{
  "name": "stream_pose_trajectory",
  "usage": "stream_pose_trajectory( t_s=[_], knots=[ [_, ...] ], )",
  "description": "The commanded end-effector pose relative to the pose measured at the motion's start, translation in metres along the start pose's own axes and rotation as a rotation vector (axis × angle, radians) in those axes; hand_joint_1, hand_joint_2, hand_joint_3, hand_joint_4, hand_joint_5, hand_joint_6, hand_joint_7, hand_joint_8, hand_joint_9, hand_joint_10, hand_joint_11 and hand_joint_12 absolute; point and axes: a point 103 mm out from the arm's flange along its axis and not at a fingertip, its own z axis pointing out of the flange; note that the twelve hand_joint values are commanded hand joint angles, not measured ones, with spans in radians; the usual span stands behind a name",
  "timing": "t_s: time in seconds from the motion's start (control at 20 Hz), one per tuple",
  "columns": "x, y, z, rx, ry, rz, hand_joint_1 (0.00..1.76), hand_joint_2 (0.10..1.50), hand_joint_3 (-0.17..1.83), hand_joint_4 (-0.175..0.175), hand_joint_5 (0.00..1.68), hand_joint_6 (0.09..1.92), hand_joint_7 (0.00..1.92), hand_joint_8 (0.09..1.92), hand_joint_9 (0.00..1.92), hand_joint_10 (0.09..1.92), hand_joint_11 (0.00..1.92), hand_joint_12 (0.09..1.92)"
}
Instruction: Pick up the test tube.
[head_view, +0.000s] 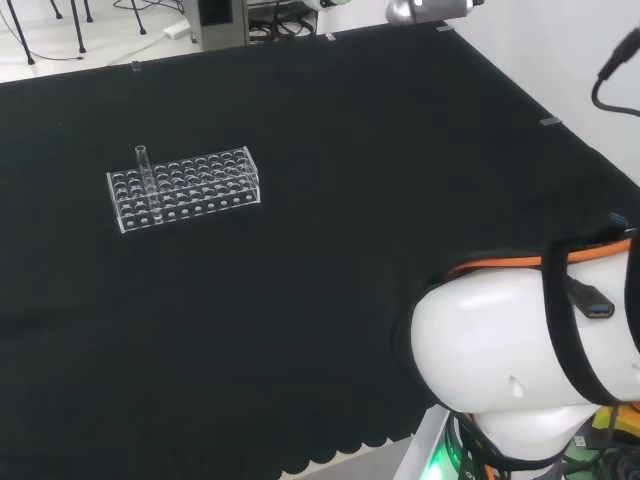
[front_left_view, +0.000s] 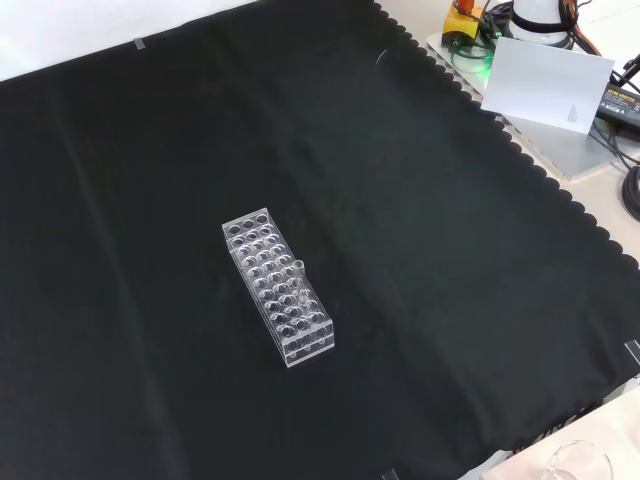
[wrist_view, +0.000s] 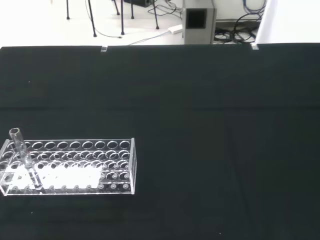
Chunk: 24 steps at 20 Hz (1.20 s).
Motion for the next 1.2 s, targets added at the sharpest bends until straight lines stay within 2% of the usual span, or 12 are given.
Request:
stream_pose_trajectory(
  t_s=[0.05, 0.25, 0.7, 1.2],
  knots=[
    [0.024, 0.050, 0.009, 0.006, 0.030, -0.092, 0.67, 0.75, 0.50, -0.030, 0.08, 0.09, 0.03, 0.80, 0.00, 0.86, 0.00, 1.21],
    [0.034, 0.074, 0.015, 0.013, 0.046, -0.133, 0.70, 0.75, 0.50, -0.031, 0.10, 0.09, 0.06, 0.80, 0.01, 0.91, 0.00, 1.28],
    [0.066, 0.130, 0.047, 0.094, 0.106, -0.195, 0.75, 0.74, 0.52, -0.035, 0.17, 0.09, 0.15, 0.77, 0.08, 0.93, 0.00, 1.41],
    [0.102, 0.181, 0.084, 0.205, 0.084, -0.254, 0.76, 0.74, 0.52, -0.036, 0.19, 0.09, 0.18, 0.77, 0.11, 0.93, 0.00, 1.43]
  ],
)
